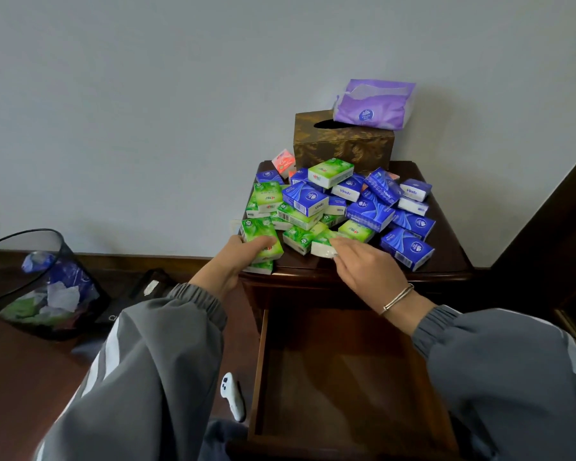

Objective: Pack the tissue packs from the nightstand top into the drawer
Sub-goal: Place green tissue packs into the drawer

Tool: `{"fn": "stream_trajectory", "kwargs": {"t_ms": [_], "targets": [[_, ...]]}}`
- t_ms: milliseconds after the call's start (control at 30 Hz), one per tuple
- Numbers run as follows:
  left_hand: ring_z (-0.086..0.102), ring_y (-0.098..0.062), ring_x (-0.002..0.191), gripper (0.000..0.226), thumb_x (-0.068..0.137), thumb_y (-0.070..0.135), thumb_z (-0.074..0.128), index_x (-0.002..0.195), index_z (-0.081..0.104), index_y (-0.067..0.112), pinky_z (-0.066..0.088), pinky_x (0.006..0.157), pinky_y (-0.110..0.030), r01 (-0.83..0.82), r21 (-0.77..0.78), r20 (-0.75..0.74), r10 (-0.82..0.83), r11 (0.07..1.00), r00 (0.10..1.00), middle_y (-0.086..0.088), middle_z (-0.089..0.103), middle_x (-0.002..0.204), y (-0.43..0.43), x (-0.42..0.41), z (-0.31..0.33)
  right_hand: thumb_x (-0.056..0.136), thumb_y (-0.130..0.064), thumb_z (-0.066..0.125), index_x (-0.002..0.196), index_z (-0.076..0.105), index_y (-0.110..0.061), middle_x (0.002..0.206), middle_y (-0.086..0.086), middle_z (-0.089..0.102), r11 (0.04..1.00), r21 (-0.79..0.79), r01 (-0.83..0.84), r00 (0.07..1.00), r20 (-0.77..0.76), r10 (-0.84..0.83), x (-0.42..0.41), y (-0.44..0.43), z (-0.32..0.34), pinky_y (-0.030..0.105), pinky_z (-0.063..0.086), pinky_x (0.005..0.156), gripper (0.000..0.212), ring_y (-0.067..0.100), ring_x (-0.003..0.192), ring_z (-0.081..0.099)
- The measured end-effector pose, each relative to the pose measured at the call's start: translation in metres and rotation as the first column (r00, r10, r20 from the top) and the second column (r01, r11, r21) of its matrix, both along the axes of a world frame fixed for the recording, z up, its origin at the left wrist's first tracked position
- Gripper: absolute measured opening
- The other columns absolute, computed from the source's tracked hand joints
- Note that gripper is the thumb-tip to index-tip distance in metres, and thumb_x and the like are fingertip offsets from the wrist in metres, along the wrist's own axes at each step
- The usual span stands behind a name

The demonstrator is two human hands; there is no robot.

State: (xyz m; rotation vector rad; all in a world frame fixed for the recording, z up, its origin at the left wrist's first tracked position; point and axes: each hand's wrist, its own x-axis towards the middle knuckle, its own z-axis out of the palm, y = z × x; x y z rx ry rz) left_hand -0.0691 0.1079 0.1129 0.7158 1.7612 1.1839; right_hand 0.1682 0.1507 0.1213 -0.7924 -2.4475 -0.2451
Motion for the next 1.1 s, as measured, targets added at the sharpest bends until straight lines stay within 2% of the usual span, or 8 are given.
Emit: {"fn": "stream_trajectory", "kwargs": {"t_ms": [133,200,267,367,500,667,900,1100], "targets": [[0.066,-0.014,0.084,0.039,0.080,0.028,0.074,0.109,0.055,0.011,0.051,0.061,-0.020,-0.027,0.040,0.022,0.026,0.999,0.999,-0.003,0.067,0.097,0.001,0.001,-0.005,0.085,-0.008,0.060,0.108,0.068,0.002,0.105,0.014,0.071,0.972,0.229,-0.042,0.974,-0.206,0.090,-0.002,0.015,0.037,0.032,0.058,0.074,0.026,0.023,0.094,0.071],[0.064,-0.008,0.073,0.027,0.080,0.026,0.074,0.094,0.053,0.017,0.048,0.048,-0.016,-0.053,0.063,0.040,0.051,0.997,0.998,0.002,0.065,0.088,0.001,0.003,-0.006,0.086,-0.006,0.058,0.110,0.066,0.002,0.104,0.017,0.071,0.981,0.193,0.009,0.967,-0.250,0.041,-0.017,0.037,0.062,0.036,0.057,0.072,0.026,0.029,0.093,0.070],[0.064,-0.005,0.068,0.024,0.080,0.024,0.074,0.087,0.052,0.021,0.047,0.044,-0.014,-0.054,0.077,0.052,0.050,0.996,0.997,0.004,0.065,0.084,0.000,0.005,-0.006,0.089,-0.007,0.055,0.117,0.062,-0.001,0.108,0.018,0.068,0.998,0.011,0.061,0.972,-0.227,-0.057,-0.034,0.059,0.081,0.037,0.053,0.075,0.030,0.033,0.096,0.066],[0.065,-0.007,0.076,0.029,0.078,0.028,0.076,0.094,0.052,0.021,0.049,0.050,-0.016,-0.037,0.085,0.063,0.032,0.996,0.998,0.004,0.066,0.090,-0.003,0.001,-0.007,0.093,-0.014,0.047,0.134,0.048,-0.012,0.119,0.017,0.060,0.959,-0.245,0.144,0.988,-0.019,-0.153,-0.053,0.091,0.087,0.040,0.044,0.082,0.041,0.036,0.108,0.056],[0.068,-0.015,0.089,0.046,0.076,0.031,0.078,0.111,0.052,0.015,0.053,0.065,-0.025,-0.014,0.098,0.095,0.005,0.995,0.995,-0.002,0.068,0.101,-0.004,-0.006,-0.013,0.087,-0.031,0.055,0.136,0.043,-0.022,0.126,0.013,0.044,0.914,-0.349,0.207,0.978,0.107,-0.180,-0.064,0.113,0.085,0.038,0.043,0.088,0.051,0.037,0.110,0.050],[0.068,-0.011,0.083,0.044,0.076,0.028,0.078,0.110,0.053,0.014,0.051,0.054,-0.018,-0.028,0.137,0.114,0.012,0.990,0.993,-0.004,0.069,0.102,-0.003,-0.006,-0.018,0.072,-0.043,0.073,0.127,0.042,-0.024,0.129,0.012,0.037,0.868,-0.405,0.287,0.952,0.223,-0.211,-0.078,0.129,0.090,0.037,0.044,0.087,0.065,0.037,0.105,0.054],[0.070,-0.019,0.093,0.054,0.077,0.028,0.077,0.121,0.054,0.008,0.053,0.064,-0.024,-0.004,0.151,0.124,-0.015,0.989,0.992,-0.010,0.069,0.111,-0.003,-0.007,-0.020,0.070,-0.036,0.078,0.127,0.039,-0.013,0.131,0.018,0.042,0.904,-0.215,0.370,0.891,0.360,-0.279,-0.089,0.137,0.095,0.041,0.047,0.083,0.072,0.040,0.106,0.056],[0.069,-0.016,0.092,0.053,0.077,0.029,0.078,0.119,0.052,0.011,0.054,0.068,-0.026,-0.026,0.150,0.123,0.007,0.988,0.992,-0.006,0.069,0.109,-0.004,-0.007,-0.019,0.075,-0.021,0.071,0.124,0.041,-0.007,0.126,0.020,0.048,0.942,-0.150,0.299,0.919,0.312,-0.242,-0.082,0.136,0.093,0.043,0.047,0.081,0.058,0.042,0.103,0.056]]}}
